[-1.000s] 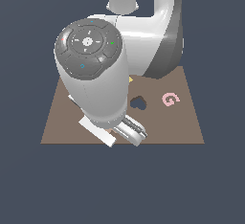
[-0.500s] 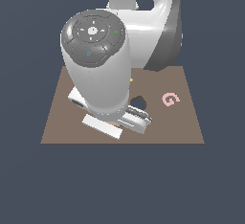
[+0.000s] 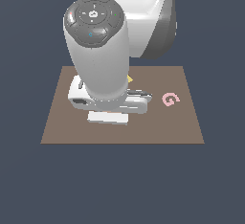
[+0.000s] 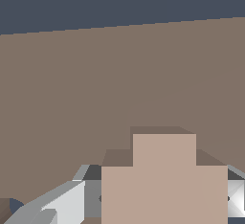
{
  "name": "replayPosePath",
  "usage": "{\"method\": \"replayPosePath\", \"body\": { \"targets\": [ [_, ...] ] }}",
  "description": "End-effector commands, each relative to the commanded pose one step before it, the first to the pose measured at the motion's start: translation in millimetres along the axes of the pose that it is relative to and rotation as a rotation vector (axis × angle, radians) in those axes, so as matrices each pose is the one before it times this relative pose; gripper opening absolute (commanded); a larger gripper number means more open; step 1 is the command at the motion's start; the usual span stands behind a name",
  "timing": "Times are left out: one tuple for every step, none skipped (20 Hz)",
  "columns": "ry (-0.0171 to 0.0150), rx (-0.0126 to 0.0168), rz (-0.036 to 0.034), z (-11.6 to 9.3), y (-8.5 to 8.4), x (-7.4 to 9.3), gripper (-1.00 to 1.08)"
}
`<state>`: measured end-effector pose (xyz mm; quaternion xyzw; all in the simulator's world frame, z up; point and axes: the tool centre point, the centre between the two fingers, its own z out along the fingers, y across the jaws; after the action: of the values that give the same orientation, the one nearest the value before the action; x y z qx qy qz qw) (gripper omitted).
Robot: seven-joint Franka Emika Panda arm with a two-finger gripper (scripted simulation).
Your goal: Insert a designated object into the corresponding slot on a board.
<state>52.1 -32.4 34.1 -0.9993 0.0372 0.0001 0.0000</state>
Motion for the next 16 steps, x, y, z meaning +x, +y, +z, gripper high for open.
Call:
{"method": "replayPosePath", "body": {
  "targets": [
    [0.00073,-0.00036,-0.10033,-0.94,2.8,-7.01,-1.0],
    [-0.00001,-0.00007,-0.03941,-0.23,1.01,-2.84,-1.0],
    [-0.00001,-0.00007,-0.03926,-0.23,1.01,-2.83,-1.0],
    [-0.00002,-0.00007,-0.03911,-0.23,1.02,-2.82,-1.0],
    [-0.00002,-0.00008,-0.03895,-0.23,1.02,-2.8,-1.0],
    [-0.00002,-0.00008,-0.03879,-0.23,1.03,-2.79,-1.0],
    [-0.00003,-0.00008,-0.03863,-0.22,1.04,-2.78,-1.0],
    [-0.00003,-0.00008,-0.03848,-0.22,1.04,-2.77,-1.0],
    [-0.00004,-0.00008,-0.03832,-0.22,1.05,-2.76,-1.0],
    [-0.00004,-0.00008,-0.03817,-0.22,1.06,-2.75,-1.0],
    [-0.00004,-0.00008,-0.038,-0.21,1.07,-2.74,-1.0],
    [-0.00005,-0.00008,-0.03785,-0.21,1.07,-2.73,-1.0],
    [-0.00005,-0.00008,-0.0377,-0.21,1.08,-2.72,-1.0],
    [-0.00006,-0.00008,-0.03755,-0.21,1.09,-2.71,-1.0],
    [-0.00006,-0.00008,-0.03739,-0.21,1.1,-2.7,-1.0],
    [-0.00006,-0.00007,-0.03646,-0.2,1.09,-2.64,-1.0]
  ]
}}
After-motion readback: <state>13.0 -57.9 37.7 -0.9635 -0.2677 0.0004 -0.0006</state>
